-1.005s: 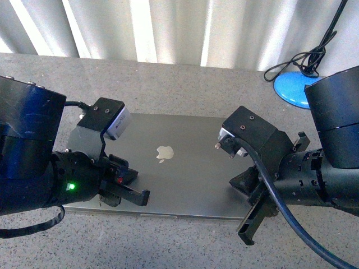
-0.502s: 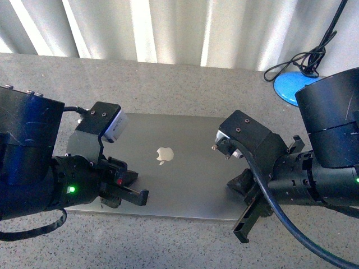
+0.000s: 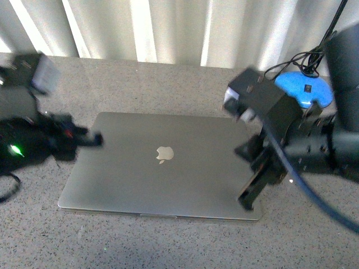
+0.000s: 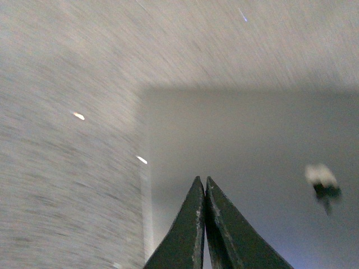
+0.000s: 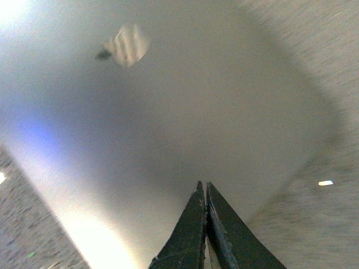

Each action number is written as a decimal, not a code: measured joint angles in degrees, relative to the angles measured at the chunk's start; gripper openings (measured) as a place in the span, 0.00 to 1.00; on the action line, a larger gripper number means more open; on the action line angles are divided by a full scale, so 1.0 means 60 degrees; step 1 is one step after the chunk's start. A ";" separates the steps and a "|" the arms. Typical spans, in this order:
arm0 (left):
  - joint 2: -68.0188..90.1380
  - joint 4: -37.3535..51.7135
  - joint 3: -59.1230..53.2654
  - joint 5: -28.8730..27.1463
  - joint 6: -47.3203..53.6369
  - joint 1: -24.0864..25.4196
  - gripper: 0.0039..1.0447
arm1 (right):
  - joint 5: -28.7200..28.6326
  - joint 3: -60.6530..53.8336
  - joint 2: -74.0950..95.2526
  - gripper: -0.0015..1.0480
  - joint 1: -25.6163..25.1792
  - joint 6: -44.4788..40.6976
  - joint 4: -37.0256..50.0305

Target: Close laptop

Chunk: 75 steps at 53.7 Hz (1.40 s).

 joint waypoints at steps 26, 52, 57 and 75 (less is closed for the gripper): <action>-0.3344 0.1177 -0.1042 -0.1297 -0.1359 0.2091 0.37 | 0.2652 -0.1206 -0.5632 0.48 -0.1060 0.1155 0.1468; -0.7289 0.1326 -0.3796 -0.0433 0.1060 0.1468 0.03 | 0.3093 -0.4932 -0.8386 0.01 -0.2197 0.3967 0.3850; -0.8003 0.0856 -0.4073 -0.0423 0.1086 0.1464 0.03 | 0.2947 -0.5268 -0.8932 0.01 -0.2357 0.4000 0.3614; -1.1103 -0.1566 -0.4703 -0.0426 0.1093 0.1464 0.03 | 0.2109 -0.6353 -1.1038 0.01 -0.3224 0.4065 0.2772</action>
